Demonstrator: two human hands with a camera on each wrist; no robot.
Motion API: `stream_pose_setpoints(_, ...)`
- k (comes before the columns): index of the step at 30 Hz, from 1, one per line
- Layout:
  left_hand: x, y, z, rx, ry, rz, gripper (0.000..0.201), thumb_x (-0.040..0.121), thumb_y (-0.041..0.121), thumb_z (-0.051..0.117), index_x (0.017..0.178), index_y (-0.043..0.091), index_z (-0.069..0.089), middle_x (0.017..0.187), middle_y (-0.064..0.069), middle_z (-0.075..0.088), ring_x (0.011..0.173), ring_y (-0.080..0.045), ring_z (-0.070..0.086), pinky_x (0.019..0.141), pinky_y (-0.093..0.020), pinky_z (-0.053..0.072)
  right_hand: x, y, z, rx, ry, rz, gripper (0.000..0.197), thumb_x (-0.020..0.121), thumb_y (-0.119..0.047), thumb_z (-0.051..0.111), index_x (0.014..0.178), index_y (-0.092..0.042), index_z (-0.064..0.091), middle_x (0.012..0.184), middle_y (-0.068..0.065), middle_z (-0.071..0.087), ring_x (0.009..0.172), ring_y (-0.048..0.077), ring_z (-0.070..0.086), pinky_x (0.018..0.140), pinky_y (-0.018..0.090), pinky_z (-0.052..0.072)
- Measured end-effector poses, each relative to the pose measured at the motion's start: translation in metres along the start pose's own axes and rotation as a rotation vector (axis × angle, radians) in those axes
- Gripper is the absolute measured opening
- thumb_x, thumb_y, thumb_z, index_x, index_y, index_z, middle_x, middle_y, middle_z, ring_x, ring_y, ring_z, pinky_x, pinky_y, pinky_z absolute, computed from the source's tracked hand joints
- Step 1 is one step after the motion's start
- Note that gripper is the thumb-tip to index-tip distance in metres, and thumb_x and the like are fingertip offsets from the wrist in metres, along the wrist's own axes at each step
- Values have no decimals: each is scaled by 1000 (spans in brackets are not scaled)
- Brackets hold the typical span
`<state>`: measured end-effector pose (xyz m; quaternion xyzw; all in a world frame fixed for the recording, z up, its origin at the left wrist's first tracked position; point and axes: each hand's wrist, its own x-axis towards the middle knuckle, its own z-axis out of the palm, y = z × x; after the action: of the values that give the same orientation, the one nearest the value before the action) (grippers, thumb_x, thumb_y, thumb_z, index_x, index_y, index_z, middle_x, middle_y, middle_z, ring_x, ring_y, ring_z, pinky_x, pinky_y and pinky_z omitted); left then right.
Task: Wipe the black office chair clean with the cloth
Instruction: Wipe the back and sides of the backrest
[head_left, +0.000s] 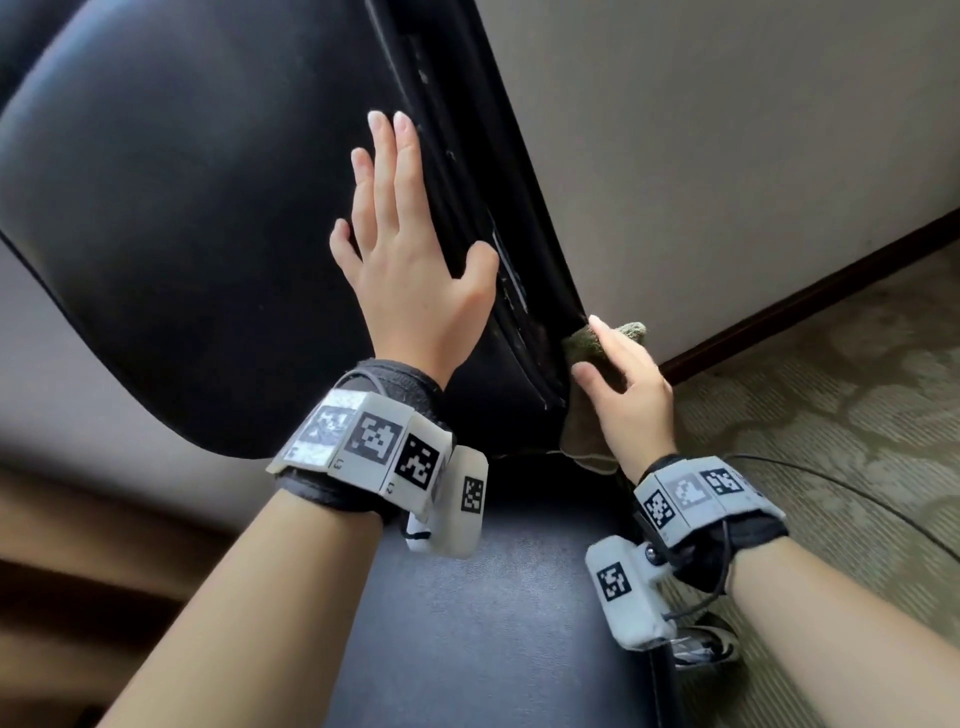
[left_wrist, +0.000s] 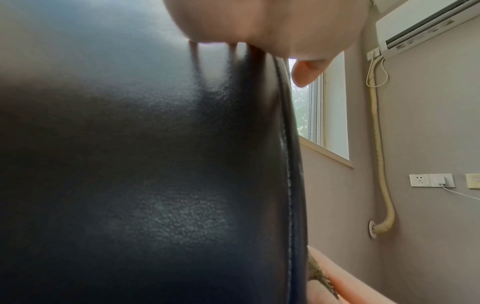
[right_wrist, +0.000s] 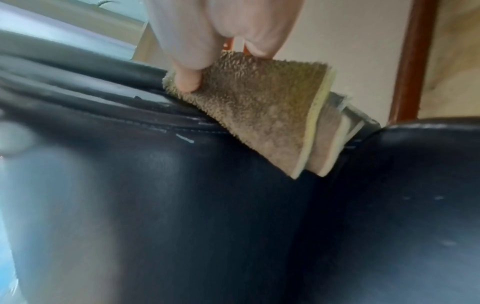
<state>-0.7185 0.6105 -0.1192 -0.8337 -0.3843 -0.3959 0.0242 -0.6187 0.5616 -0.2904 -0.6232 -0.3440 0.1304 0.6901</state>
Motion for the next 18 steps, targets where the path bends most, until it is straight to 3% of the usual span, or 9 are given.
stream_pose_setpoints(3,-1,0,0,-1,-1,5,84,74,23,51,150,14,14,158,-2,8,145,-21,3,113,-48,6,10,-6,-2,76,87,103,33,78,-2,68,106,-18,69,102,-8,62,108,15,58,100,24,38)
stream_pose_setpoints(5,-1,-1,-1,-3,-7,10,85,74,22,51,150,15,14,158,-2,8,144,-21,3,114,-47,6,16,-21,-7,179,80,110,29,76,-2,70,90,-27,69,90,-9,66,94,10,62,91,27,47)
stream_pose_setpoints(8,-1,-2,-1,1,-1,17,85,74,22,52,149,14,15,158,-3,8,144,-21,4,113,-47,6,28,-46,-9,350,16,44,31,76,0,70,84,-30,64,83,-8,67,79,4,61,77,20,48)
stream_pose_setpoints(11,-1,-1,-1,-11,-1,11,84,74,22,52,149,14,15,158,-3,9,145,-21,4,113,-48,5,37,-57,1,288,-18,20,29,76,-10,71,85,-34,58,92,-2,63,89,12,60,85,28,48)
stream_pose_setpoints(14,1,-2,-2,-21,2,12,84,75,22,52,149,14,16,158,-3,9,144,-21,4,113,-48,6,40,-48,10,192,-11,121,38,73,-24,75,94,-37,45,114,4,44,109,23,49,99,35,40)
stream_pose_setpoints(16,-1,-3,-1,-22,5,22,83,75,22,53,149,14,17,158,-3,10,144,-21,5,113,-48,6,41,-44,9,281,-81,225,53,67,-35,76,106,-39,40,121,7,48,111,21,53,101,38,41)
stream_pose_setpoints(18,-4,-3,1,-30,3,31,84,74,20,53,149,13,17,158,-3,11,144,-22,5,112,-47,4,45,-43,7,348,-157,270,61,73,-29,76,120,-34,37,119,8,57,106,17,58,101,38,43)
